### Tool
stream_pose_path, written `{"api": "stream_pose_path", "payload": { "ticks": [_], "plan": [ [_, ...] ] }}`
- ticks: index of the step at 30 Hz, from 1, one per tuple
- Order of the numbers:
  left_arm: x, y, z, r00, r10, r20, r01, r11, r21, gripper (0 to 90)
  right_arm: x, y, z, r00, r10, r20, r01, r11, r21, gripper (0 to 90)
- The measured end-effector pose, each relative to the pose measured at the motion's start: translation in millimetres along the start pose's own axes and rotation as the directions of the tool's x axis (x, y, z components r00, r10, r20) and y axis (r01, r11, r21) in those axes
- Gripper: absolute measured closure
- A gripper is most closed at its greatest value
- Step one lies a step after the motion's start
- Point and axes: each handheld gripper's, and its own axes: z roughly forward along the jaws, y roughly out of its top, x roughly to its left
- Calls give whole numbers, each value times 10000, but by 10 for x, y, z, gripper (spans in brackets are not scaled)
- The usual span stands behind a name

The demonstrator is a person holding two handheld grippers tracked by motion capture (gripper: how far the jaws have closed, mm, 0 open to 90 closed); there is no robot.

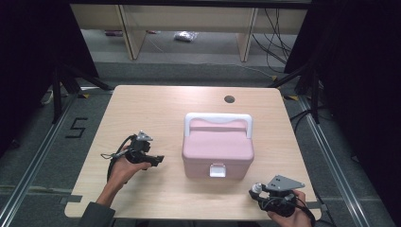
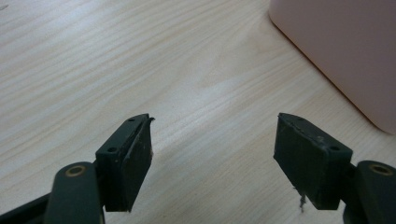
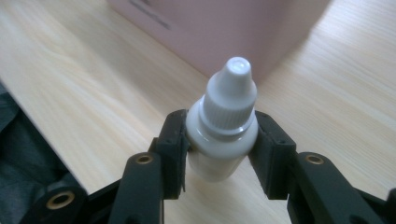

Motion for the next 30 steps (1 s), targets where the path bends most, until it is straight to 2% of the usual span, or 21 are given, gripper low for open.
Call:
{"api": "stream_pose_path", "payload": {
  "ticks": [3,4,5,7,8,9,10,11,12,13,14,15,16,17,19,20,21,22,26,27,30],
  "plan": [
    [0,2,2,10000,-13,-13,13,10000,6,272,-81,-16,-6,9999,-15,164,13,10000,96,602],
    [-4,-1,6,10000,-61,-69,60,10000,-55,272,-144,-34,-13,9991,-148,401,148,9999,26,602],
    [-5,-2,8,10000,-65,-50,65,10000,-46,272,-127,-40,-25,9986,418,329,-425,9989,201,602],
    [-12,-2,10,10000,-22,-64,22,10000,-52,272,-186,-48,-16,9989,111,450,-114,9999,79,602],
    [-13,0,10,10000,-35,-61,35,10000,-48,272,-197,-48,-24,9982,161,581,-171,9997,156,602],
    [1,3,-6,9998,191,-33,-190,9997,143,272,-209,-61,-19,9980,250,584,-259,9996,141,602],
    [-13,2,1,10000,40,-43,-40,10000,1,272,-203,-71,-17,9970,507,580,-517,9985,171,602],
    [-11,5,2,10000,29,-16,-29,10000,44,272,-244,-72,-19,9975,181,676,-195,9996,193,602],
    [-1,8,-12,9997,232,52,-233,9995,190,272,-252,-76,-15,9974,301,651,-317,9992,241,602],
    [-7,9,-5,9999,136,42,-136,9998,123,272,-245,-79,-15,9963,523,679,-542,9982,260,602],
    [-17,7,6,10000,-7,-77,7,10000,-21,272,-266,-82,-14,9967,390,705,-408,9989,248,602],
    [-4,10,-5,9998,187,12,-187,9997,142,272,-268,-83,-15,9959,530,730,-555,9979,323,602],
    [-13,10,3,10000,72,21,-72,9999,78,272,-292,-93,-7,9966,354,746,-381,9987,351,602],
    [-6,12,-8,9997,250,64,-251,9995,211,272,-276,-101,-4,9950,645,758,-674,9971,363,602],
    [-21,15,2,10000,49,34,-49,10000,58,272,-292,-104,0,9949,611,798,-643,9972,381,602],
    [-26,22,0,10000,31,1,-31,10000,0,272,-312,-103,0,9960,384,811,-416,9984,383,602],
    [-16,40,-26,9996,266,116,-268,9995,176,272,-327,-106,3,9963,224,829,-254,9991,350,602],
    [-27,51,-30,9998,175,75,-175,9998,29,272,-327,-109,6,9963,289,804,-321,9987,389,602],
    [-31,119,-106,9989,419,230,-419,9991,-12,273,-300,-108,26,9955,642,695,-681,9962,552,601],
    [-31,119,-106,9989,419,230,-419,9991,-12,273,-300,-108,26,9955,642,695,-681,9962,552,601],
    [-50,165,-144,9956,692,639,-699,9975,89,272,-315,-120,51,9968,387,693,-427,9974,573,600]
  ]
}}
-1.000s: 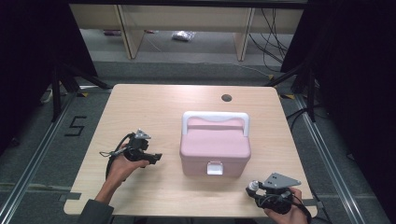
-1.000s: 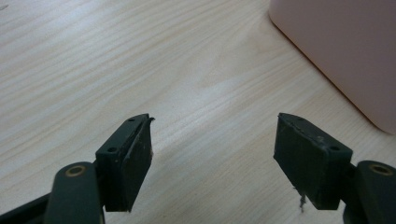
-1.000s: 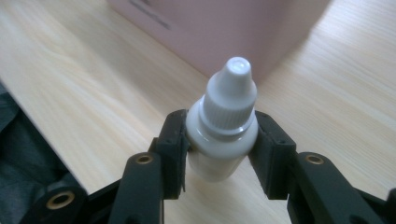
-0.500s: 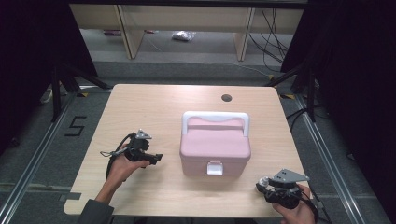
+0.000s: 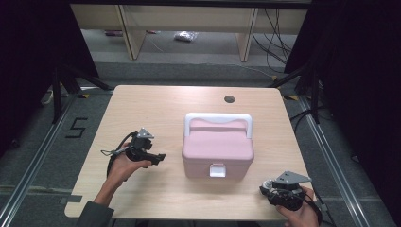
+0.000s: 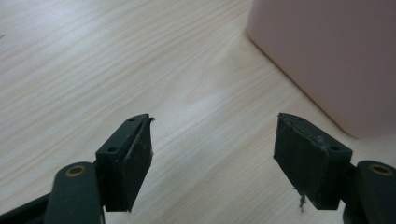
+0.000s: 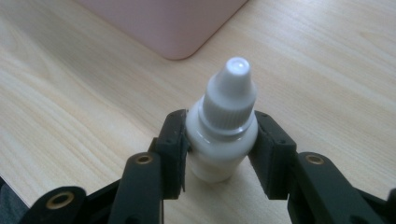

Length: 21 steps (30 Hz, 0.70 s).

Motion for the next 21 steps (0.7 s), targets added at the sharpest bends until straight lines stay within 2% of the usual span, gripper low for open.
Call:
{"api": "stream_pose_path", "payload": {
  "ticks": [1,2,4,5,7,9,10,11,12,14,15,16,17,18,19,21],
  "plan": [
    [-21,45,-18,9998,186,93,-187,9998,84,271,-2,3,1,10000,-72,-19,72,10000,-21,597],
    [-26,67,-31,9996,232,179,-234,9997,116,270,23,-1,-5,9997,229,-36,-229,9997,7,592],
    [-34,107,-60,9991,285,308,-287,9996,75,270,5,10,-25,9997,243,-48,-243,9997,-40,529],
    [-34,123,-74,9989,320,351,-323,9994,88,269,17,9,-33,9989,471,-3,-471,9987,-174,509],
    [-24,176,-122,9984,390,402,-389,9992,-35,269,-10,25,-54,9997,239,28,-238,9992,-317,466],
    [-23,230,-165,9982,375,478,-373,9993,-59,267,1,31,-75,9986,506,146,-500,9981,-350,425],
    [-27,267,-192,9973,478,555,-478,9989,-23,257,16,25,-58,9971,748,-109,-752,9962,-444,412],
    [-36,317,-231,9963,628,585,-627,9980,-32,249,4,39,-84,9976,674,132,-667,9966,-491,400],
    [-47,364,-266,9958,722,567,-725,9974,23,246,17,40,-83,9959,900,-6,-899,9945,-532,393],
    [-67,453,-325,9941,950,521,-955,9954,81,233,16,42,-92,9956,932,97,-926,9943,-525,382],
    [-84,509,-353,9925,1115,497,-1123,9936,126,230,24,44,-96,9940,1091,26,-1088,9929,-487,377],
    [-84,509,-353,9925,1115,497,-1123,9936,126,227,14,49,-98,9949,999,118,-990,9932,-607,373],
    [-135,635,-406,9876,1482,517,-1491,9887,137,224,8,50,-96,9953,969,15,-966,9929,-696,368],
    [-160,686,-420,9856,1603,536,-1606,9870,15,222,1,51,-104,9953,965,69,-957,9927,-740,364],
    [-188,745,-442,9843,1688,524,-1695,9855,83,222,21,51,-110,9922,1246,35,-1241,9899,-684,361],
    [-238,851,-462,9816,1826,560,-1829,9831,1,220,6,54,-117,9937,1111,123,-1098,9909,-782,357]
  ]
}}
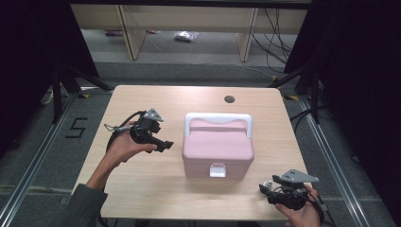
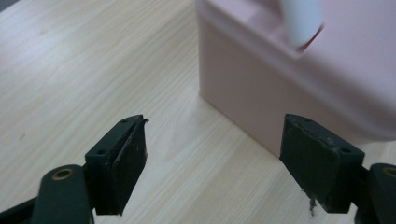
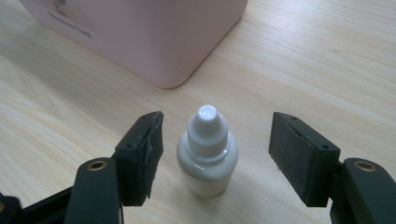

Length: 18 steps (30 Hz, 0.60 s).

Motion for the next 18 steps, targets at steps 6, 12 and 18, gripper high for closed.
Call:
{"api": "stream_pose_path", "payload": {
  "ticks": [6,12,18],
  "plan": [
    [-44,276,-52,9942,1057,220,-1065,9936,383,201,-5,5,-5,9999,39,-150,-40,10000,-76,351],
    [-71,488,-85,9857,1638,405,-1665,9832,751,201,-23,6,4,9998,-126,-163,124,9999,-104,352],
    [-76,648,-111,9804,1894,535,-1929,9787,705,201,-11,-2,6,9999,89,-134,-89,10000,38,354]
  ]
}}
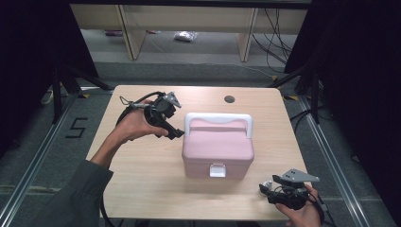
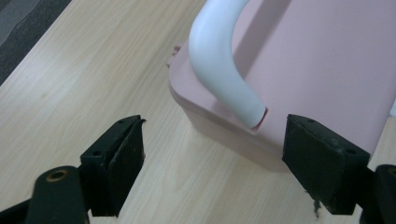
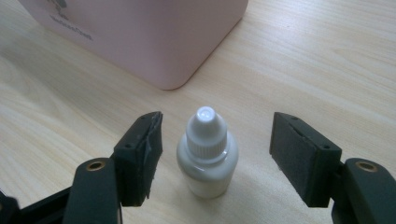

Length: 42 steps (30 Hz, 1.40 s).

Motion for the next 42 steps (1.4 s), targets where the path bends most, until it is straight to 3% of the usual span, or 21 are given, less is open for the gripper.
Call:
{"api": "stream_pose_path", "payload": {
  "ticks": [1,2,4,7,8,10,12,14,18,19,21,28,30,32,35,36,37,38,40,41,42],
  "plan": [
    [0,25,0,10000,48,29,-48,10000,9,200,-20,-1,4,9995,-317,78,318,9994,-106,354],
    [-2,59,2,9998,174,104,-174,9998,39,197,2,-6,1,10000,-62,-24,62,10000,-37,354],
    [-3,116,6,9991,402,157,-405,9990,202,196,-15,-2,4,9995,-313,-82,312,9995,-92,354],
    [-9,199,21,9984,525,219,-530,9983,240,196,-24,-12,0,9996,-260,-84,259,9996,-75,353],
    [-11,232,26,9982,544,265,-550,9982,239,196,-7,-21,3,9998,134,-120,-134,9999,-65,352],
    [-27,312,46,9972,711,235,-720,9967,381,195,-50,-21,10,9997,-212,-115,210,9996,-190,352],
    [-40,385,79,9960,853,264,-868,9942,636,198,-58,-25,5,9998,-143,-145,141,9998,-152,352],
    [-48,420,101,9955,901,277,-919,9929,750,204,-34,-33,3,9993,244,-293,-247,9996,-114,351],
    [-78,577,202,9893,1406,385,-1445,9810,1293,221,-23,-27,-11,9993,214,-293,-215,9998,-35,349],
    [-93,616,229,9883,1466,418,-1511,9787,1391,226,-47,-23,-5,9997,-90,-213,86,9998,-191,349],
    [-104,681,267,9849,1676,431,-1724,9716,1619,228,-46,-20,-2,9998,-164,-152,160,9996,-253,347],
    [-103,819,368,9800,1888,627,-1978,9589,2033,284,-46,-15,-15,9997,-221,-91,219,9996,-179,344],
    [-112,855,403,9749,2094,761,-2213,9490,2245,310,-47,-13,-15,9996,-253,-111,251,9995,-192,343],
    [-117,873,424,9712,2222,858,-2368,9398,2465,332,-23,-16,-11,9998,27,-220,-31,9999,-145,343],
    [-126,885,452,9690,2281,953,-2457,9305,2716,354,-37,-15,-20,9995,-250,-168,246,9994,-228,343],
    [-124,890,459,9678,2330,955,-2507,9284,2745,370,-23,-19,-18,9995,-14,-321,7,9998,-223,343],
    [-117,896,464,9666,2369,978,-2550,9269,2753,394,-38,-19,-23,9996,-182,-233,176,9995,-262,343],
    [-107,900,472,9664,2367,1002,-2556,9267,2754,419,-25,-25,-33,9998,56,-195,-59,9998,-177,343],
    [-93,902,485,9656,2376,1058,-2582,9243,2810,473,-37,-28,-29,9998,87,-176,-90,9998,-183,343],
    [-79,899,506,9614,2551,1031,-2745,9149,2959,500,-35,-27,-30,9997,151,-214,-155,9998,-159,343],
    [-79,899,506,9614,2551,1031,-2745,9149,2959,537,-35,-27,-30,9997,151,-214,-155,9998,-159,343]
  ]
}}
